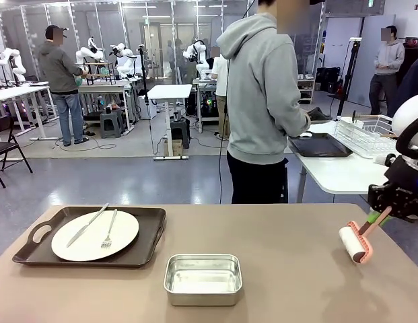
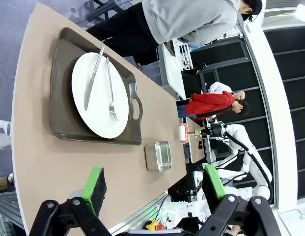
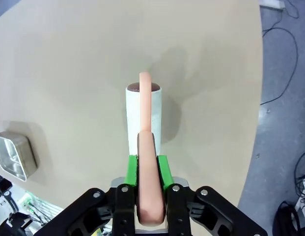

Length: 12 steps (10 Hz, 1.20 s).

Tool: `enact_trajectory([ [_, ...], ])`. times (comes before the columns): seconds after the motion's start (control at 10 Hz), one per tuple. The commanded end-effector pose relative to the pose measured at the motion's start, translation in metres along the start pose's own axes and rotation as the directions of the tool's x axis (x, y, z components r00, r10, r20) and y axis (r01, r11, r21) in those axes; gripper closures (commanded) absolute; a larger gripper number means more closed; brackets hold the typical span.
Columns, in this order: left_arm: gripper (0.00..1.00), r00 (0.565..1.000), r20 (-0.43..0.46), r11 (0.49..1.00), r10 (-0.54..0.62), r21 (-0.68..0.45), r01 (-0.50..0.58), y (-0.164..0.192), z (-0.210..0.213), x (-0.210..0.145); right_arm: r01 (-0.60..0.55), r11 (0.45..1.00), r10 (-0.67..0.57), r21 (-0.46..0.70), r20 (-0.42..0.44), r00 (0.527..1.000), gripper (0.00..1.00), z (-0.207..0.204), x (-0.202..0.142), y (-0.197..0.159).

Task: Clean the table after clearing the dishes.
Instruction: When the left (or right) Handle tray is removed, use the left hand (or right hand) to clean the left (or right) side of the table with the Lint Roller.

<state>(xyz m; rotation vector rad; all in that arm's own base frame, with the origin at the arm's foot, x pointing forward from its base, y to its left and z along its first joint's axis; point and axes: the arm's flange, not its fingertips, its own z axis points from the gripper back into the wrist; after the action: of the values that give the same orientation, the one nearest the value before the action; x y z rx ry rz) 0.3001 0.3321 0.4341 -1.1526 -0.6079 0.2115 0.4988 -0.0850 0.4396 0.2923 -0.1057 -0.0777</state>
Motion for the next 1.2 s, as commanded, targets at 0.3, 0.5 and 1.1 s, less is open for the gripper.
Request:
enact_trajectory([
  [0.3, 0.00, 1.000, -0.011, 1.000, -0.008, -0.002, 0.008, -0.0031, 0.0042, -0.0011, -0.012, 1.000, 0.012, -0.020, 0.033, 0.999, 0.79, 0.0206, 0.0002, 0.0055],
  [0.5, 0.00, 1.000, -0.011, 1.000, -0.008, -0.002, 0.008, -0.0031, 0.0042, -0.0011, -0.012, 1.000, 0.012, -0.020, 0.033, 0.999, 0.79, 0.0206, 0.0002, 0.0055],
  [1.1, 0.00, 1.000, -0.011, 1.000, -0.008, -0.002, 0.008, -0.0031, 0.0042, -0.0011, -0.012, 1.000, 0.012, -0.020, 0.033, 0.999, 0.79, 0.0206, 0.0002, 0.0055],
])
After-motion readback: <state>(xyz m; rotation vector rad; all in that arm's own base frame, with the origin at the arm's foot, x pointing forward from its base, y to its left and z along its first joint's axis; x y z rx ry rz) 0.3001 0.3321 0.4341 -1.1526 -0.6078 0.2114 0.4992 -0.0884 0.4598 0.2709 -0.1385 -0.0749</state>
